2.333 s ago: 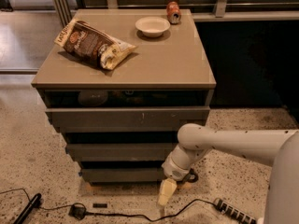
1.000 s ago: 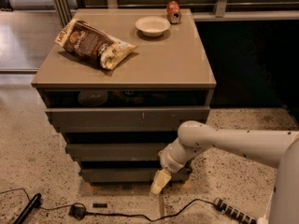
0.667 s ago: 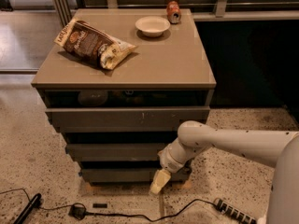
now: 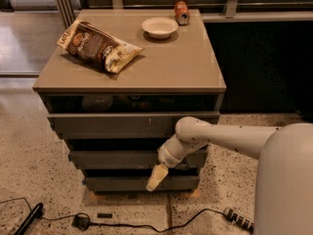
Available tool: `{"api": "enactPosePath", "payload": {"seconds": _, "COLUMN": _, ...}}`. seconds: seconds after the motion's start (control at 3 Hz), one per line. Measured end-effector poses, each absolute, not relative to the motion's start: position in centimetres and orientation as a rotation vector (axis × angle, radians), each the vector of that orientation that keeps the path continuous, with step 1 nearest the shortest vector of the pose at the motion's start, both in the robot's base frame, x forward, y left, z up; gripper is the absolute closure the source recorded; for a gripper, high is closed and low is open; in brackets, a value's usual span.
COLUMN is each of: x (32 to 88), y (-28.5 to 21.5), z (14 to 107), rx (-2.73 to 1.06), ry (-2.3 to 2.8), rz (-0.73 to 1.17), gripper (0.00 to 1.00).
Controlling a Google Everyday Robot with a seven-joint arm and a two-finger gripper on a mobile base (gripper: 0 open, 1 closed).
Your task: Open middle drawer
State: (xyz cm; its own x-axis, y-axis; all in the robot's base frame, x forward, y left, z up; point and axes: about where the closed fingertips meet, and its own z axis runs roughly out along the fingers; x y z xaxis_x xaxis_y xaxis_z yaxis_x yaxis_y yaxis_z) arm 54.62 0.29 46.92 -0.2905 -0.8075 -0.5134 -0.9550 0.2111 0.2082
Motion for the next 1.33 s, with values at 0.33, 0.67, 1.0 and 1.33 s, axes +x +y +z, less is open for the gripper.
{"api": "enactPosePath", "payload": {"seconds": 0.33, "x": 54.6, "y": 0.3, "z": 46.9, "rx": -1.659, "ry": 2.197, "rz": 0.714, "gripper": 0.0}}
{"api": "enactPosePath", "payload": {"seconds": 0.67, "x": 55.3, "y": 0.6, "z": 47.0, "rx": -1.609, "ry": 2.174, "rz": 0.679, "gripper": 0.0}}
{"api": "enactPosePath", "payload": {"seconds": 1.0, "x": 55.5, "y": 0.7, "z": 46.9, "rx": -1.604, "ry": 2.165, "rz": 0.675, "gripper": 0.0}}
{"api": "enactPosePath", "payload": {"seconds": 1.33, "x": 55.9, "y": 0.9, "z": 46.5, "rx": -1.586, "ry": 2.138, "rz": 0.661, "gripper": 0.0}}
